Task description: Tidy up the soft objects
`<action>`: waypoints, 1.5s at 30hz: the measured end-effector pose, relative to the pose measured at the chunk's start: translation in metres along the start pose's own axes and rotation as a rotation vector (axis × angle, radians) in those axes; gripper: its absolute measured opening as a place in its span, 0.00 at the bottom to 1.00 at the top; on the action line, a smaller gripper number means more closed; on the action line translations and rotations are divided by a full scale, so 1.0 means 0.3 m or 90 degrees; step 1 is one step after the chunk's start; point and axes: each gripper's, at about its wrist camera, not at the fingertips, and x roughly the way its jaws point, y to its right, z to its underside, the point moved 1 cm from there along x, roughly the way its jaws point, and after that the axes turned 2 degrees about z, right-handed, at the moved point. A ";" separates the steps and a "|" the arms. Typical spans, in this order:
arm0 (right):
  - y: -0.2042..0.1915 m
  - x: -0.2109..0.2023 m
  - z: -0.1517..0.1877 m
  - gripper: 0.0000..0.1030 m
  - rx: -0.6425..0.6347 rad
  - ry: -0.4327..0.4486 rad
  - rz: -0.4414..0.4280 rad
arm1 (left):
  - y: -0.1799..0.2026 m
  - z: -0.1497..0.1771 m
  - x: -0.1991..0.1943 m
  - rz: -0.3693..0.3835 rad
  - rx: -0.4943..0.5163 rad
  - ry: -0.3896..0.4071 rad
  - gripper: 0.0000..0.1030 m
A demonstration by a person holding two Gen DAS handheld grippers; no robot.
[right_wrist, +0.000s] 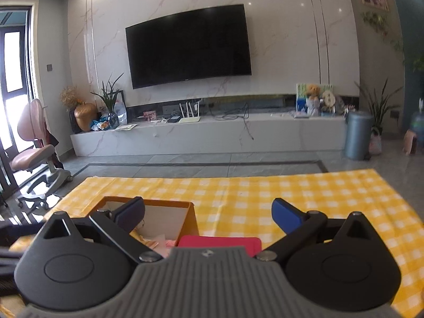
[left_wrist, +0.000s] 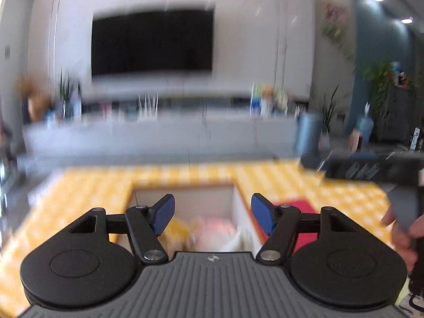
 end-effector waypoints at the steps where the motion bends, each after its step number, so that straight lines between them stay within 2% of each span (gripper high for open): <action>1: -0.006 -0.004 0.009 0.97 -0.008 0.003 0.008 | 0.016 -0.006 -0.028 -0.001 0.020 0.033 0.86; 4: -0.006 -0.012 0.028 0.97 -0.002 0.011 0.045 | 0.062 -0.014 -0.080 -0.020 0.045 0.124 0.95; 6: -0.010 -0.026 0.039 0.97 -0.008 0.014 0.045 | 0.087 -0.013 -0.083 -0.028 0.037 0.167 0.97; 11: -0.049 -0.054 0.072 0.97 -0.028 0.038 0.040 | 0.120 0.005 -0.028 -0.053 -0.010 0.198 0.97; 15: -0.071 -0.038 0.097 0.97 -0.040 0.045 0.038 | 0.112 0.010 0.011 -0.059 -0.018 0.173 0.97; 18: -0.072 -0.026 0.114 0.97 -0.051 0.055 0.030 | 0.077 0.028 -0.007 -0.062 -0.057 0.166 0.97; 24: -0.080 0.001 0.148 0.97 -0.058 0.044 0.017 | 0.048 0.051 0.029 -0.071 -0.075 0.123 0.97; 31: -0.079 0.024 0.181 0.97 -0.097 0.043 0.038 | 0.037 0.076 0.055 -0.052 -0.077 0.080 0.97; 36: -0.074 0.035 0.192 0.97 -0.108 0.041 0.046 | 0.051 0.085 0.054 -0.051 -0.066 0.075 0.97; 45: -0.085 0.060 0.208 0.97 -0.119 0.020 0.056 | 0.061 0.092 0.086 -0.049 -0.067 0.037 0.97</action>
